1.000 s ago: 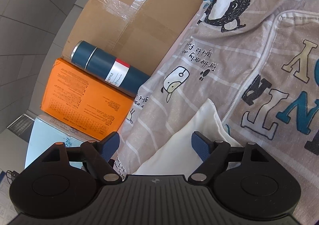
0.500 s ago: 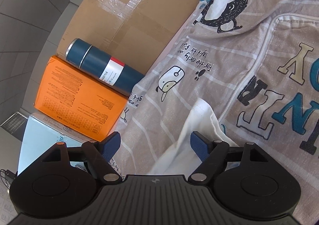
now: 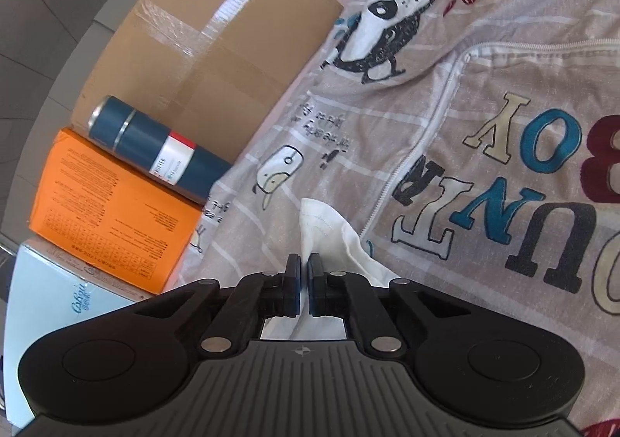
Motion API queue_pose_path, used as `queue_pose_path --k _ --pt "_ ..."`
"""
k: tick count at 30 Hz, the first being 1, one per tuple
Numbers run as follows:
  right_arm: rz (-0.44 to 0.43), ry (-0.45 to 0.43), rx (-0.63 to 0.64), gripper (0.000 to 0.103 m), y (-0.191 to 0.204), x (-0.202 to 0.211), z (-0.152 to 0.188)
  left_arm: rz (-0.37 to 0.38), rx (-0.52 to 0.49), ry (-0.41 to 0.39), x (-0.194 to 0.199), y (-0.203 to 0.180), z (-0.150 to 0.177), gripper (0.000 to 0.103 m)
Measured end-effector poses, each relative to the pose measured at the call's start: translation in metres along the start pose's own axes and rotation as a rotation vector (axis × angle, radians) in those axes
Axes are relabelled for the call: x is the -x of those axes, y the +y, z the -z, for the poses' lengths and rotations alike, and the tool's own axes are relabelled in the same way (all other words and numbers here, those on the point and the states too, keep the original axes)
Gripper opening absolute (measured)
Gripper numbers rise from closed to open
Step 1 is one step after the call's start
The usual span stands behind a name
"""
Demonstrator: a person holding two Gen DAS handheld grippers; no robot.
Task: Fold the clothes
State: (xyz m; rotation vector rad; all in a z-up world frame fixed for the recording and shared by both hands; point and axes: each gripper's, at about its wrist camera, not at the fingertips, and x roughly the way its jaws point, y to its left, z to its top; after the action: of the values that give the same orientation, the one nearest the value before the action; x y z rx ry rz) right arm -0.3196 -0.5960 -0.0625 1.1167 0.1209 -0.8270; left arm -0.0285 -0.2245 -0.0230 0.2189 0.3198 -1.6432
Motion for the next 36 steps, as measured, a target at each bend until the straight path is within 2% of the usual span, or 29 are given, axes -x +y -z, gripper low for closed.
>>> queue_pose_path --k 2,6,7,9,10,12,14,15,16,17,19,23,27,29,31,36 --pt "-0.026 -0.037 0.027 0.004 0.004 0.02 0.004 -0.003 -0.02 -0.009 0.005 0.001 -0.002 0.003" --pt "0.038 -0.063 0.098 0.008 -0.002 0.045 0.016 -0.007 -0.103 0.072 0.003 0.0 0.005 0.004" --pt "0.064 -0.061 0.105 0.01 -0.007 0.047 0.017 0.003 -0.126 0.105 0.002 -0.002 0.008 0.006" --pt "0.102 -0.068 0.105 0.026 -0.015 0.052 0.018 0.021 -0.179 0.149 0.002 -0.007 0.015 0.011" --pt "0.11 -0.09 0.11 0.028 -0.017 0.058 0.017 0.033 -0.197 0.161 0.003 -0.01 0.017 0.012" --pt "0.111 -0.137 0.134 0.033 -0.016 0.067 0.017 0.072 -0.195 0.142 0.007 -0.012 0.016 0.022" --pt "0.08 -0.18 0.167 0.038 -0.009 0.076 0.017 0.121 -0.157 0.097 0.013 -0.012 0.011 0.047" --pt "0.057 -0.195 0.184 0.044 -0.004 0.079 0.018 0.147 -0.129 0.072 0.015 -0.012 0.007 0.056" --pt "0.025 -0.194 0.201 0.046 0.001 0.079 0.018 0.172 -0.102 0.049 0.016 -0.011 0.004 0.073" --pt "-0.008 -0.181 0.213 0.05 0.006 0.077 0.019 0.181 -0.08 0.036 0.014 -0.011 0.0 0.081" --pt "-0.059 -0.146 0.222 0.054 0.014 0.068 0.02 0.165 -0.049 0.038 0.005 -0.013 -0.006 0.082" --pt "-0.11 -0.04 0.19 0.055 0.021 0.041 0.024 0.182 -0.06 0.107 -0.021 -0.023 -0.005 0.082" --pt "-0.076 0.018 0.134 0.057 0.01 0.018 0.027 0.185 -0.131 0.178 -0.043 -0.041 -0.003 0.084" --pt "-0.06 0.011 0.108 0.057 0.001 0.014 0.027 0.168 -0.137 0.194 -0.052 -0.048 -0.005 0.084" --pt "-0.081 0.007 0.087 0.057 -0.005 0.014 0.026 0.154 -0.154 0.204 -0.061 -0.055 -0.008 0.084" --pt "-0.108 -0.001 0.084 0.057 -0.01 0.015 0.026 0.159 -0.249 0.255 -0.08 -0.078 -0.012 0.085"
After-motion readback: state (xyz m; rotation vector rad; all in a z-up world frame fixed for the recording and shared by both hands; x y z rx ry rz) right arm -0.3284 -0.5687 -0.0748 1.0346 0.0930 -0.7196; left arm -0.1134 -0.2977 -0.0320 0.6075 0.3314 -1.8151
